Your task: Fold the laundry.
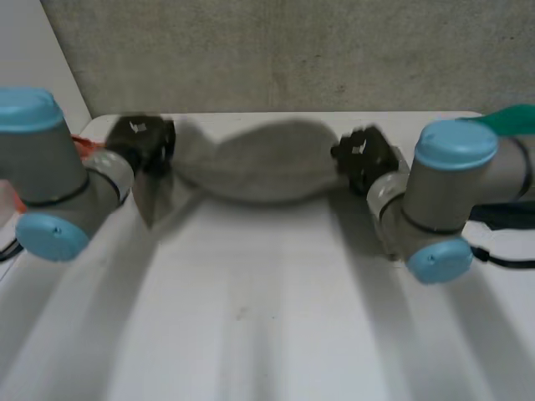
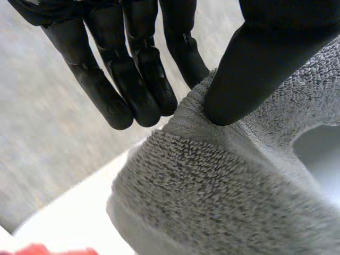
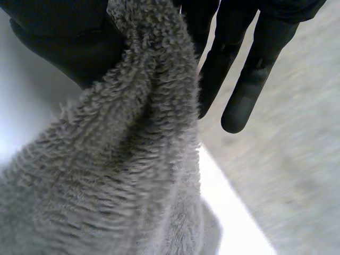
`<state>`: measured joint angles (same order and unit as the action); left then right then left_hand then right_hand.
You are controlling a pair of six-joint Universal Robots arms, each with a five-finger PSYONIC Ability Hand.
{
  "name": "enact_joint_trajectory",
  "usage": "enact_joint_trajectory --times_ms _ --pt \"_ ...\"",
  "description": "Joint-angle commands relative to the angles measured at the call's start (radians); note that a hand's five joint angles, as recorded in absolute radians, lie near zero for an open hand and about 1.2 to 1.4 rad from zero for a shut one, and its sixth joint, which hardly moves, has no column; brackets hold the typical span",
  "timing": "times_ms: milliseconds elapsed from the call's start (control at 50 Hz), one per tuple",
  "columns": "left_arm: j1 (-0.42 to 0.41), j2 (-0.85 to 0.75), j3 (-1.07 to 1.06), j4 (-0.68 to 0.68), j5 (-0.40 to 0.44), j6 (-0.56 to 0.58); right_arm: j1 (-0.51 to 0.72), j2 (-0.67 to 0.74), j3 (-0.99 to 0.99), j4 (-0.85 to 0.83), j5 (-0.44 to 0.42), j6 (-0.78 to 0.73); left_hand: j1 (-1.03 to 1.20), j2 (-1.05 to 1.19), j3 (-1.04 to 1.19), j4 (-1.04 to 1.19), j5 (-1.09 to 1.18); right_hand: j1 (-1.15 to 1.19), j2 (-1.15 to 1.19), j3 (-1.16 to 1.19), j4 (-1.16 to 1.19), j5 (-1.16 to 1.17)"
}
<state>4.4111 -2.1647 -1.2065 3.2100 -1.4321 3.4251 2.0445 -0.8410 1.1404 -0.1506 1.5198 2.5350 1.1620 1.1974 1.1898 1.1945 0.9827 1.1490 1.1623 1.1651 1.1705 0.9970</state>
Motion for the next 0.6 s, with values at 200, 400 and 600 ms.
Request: enact_joint_trajectory --times_ms 200,400,600 --pt "-0.013 -0.051 -0.041 -0.073 -0.031 0.144 0.000 0.013 0.082 0.039 0.155 0.114 -0.684 -0.720 -0.712 -0.717 -0.680 -0.974 -0.988 -0.991 -0.996 -0.997" --pt "0.018 0.087 -0.140 -0.071 -0.080 0.180 -0.055 -0.196 0.217 0.127 0.085 0.358 -0.884 -0.919 -0.912 -0.916 -0.879 -0.974 -0.988 -0.991 -0.996 -0.997" --pt "0.048 0.292 -0.390 -0.075 -0.102 0.237 -0.210 -0.302 0.363 0.238 0.045 0.579 -0.849 -0.884 -0.876 -0.881 -0.844 -0.974 -0.988 -0.991 -0.996 -0.997"
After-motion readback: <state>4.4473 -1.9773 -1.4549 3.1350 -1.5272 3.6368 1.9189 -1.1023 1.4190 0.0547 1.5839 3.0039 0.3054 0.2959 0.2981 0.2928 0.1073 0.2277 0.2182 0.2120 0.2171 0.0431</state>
